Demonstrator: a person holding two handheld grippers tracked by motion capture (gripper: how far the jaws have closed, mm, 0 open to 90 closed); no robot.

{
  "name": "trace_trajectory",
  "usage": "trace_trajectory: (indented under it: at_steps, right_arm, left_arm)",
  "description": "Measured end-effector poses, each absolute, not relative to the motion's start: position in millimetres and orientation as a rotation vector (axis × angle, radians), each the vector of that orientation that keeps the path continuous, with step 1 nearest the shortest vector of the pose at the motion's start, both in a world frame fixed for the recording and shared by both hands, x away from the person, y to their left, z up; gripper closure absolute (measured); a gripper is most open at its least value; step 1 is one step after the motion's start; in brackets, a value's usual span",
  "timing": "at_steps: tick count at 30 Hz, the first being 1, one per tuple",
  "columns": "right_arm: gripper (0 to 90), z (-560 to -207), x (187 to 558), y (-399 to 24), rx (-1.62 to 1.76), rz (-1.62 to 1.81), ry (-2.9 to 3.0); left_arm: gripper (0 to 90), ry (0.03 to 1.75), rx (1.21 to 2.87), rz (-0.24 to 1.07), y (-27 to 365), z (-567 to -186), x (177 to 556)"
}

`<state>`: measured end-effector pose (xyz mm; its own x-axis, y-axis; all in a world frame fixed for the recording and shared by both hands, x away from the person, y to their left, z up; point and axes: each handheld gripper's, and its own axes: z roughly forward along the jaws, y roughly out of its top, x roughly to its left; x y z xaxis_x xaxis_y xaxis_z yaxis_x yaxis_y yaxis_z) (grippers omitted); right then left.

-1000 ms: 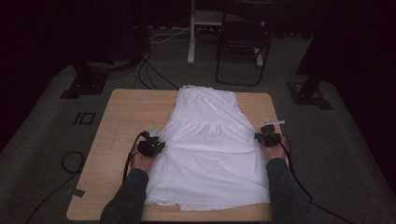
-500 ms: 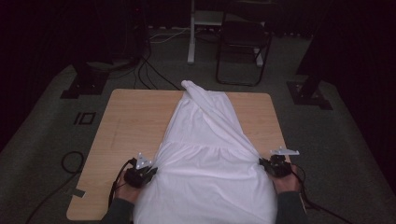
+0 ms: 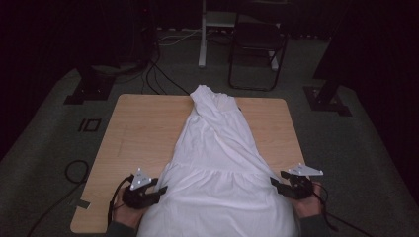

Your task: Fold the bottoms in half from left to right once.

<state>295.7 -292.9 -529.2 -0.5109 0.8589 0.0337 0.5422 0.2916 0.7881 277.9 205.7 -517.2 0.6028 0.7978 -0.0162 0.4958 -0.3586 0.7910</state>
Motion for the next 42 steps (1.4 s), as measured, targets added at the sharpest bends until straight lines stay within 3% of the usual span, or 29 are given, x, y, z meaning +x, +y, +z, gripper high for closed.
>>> trace_trajectory:
  at_steps: [5,10,11,13,14,15,16,23,32,42]
  right_arm:
    - [40.7,-514.6,345.5,-252.4,1.147,1.087,2.212]
    - [42.3,-526.4,394.2,-212.5,1.108,1.021,2.305]
    - [44.7,-529.3,400.2,-207.9,1.100,1.017,2.328]
    - [56.5,-533.2,408.6,-203.1,1.089,0.972,2.346]
    - [69.2,-533.6,412.7,-203.9,1.094,0.948,2.343]
    - [83.2,-531.6,416.0,-209.1,1.120,0.959,2.313]
    - [88.5,-528.6,418.5,-215.3,1.168,0.978,2.279]
    - [89.0,-532.2,429.9,-255.5,1.395,1.034,2.134]
    - [87.7,-562.9,430.2,-255.7,1.432,1.103,2.193]
    - [88.7,-560.7,373.8,-260.1,1.352,0.993,2.250]
  left_arm:
    - [48.9,1.002,2.073,0.498,173.4,-516.6,329.8]
    - [48.5,1.011,2.202,0.519,141.9,-538.3,364.8]
    - [52.1,1.015,2.219,0.508,139.4,-542.3,368.4]
    - [76.8,1.013,2.214,0.504,140.6,-544.5,370.5]
    - [84.9,1.025,2.174,0.487,144.4,-541.8,368.9]
    - [86.2,1.031,2.124,0.481,148.9,-538.4,365.7]
    - [86.6,1.036,2.086,0.478,154.7,-534.4,362.3]
    - [86.7,1.191,1.909,0.429,195.6,-534.3,356.7]
    - [86.3,1.204,2.036,0.467,188.9,-555.2,360.4]
    - [86.2,1.070,2.142,0.409,190.1,-555.3,293.5]
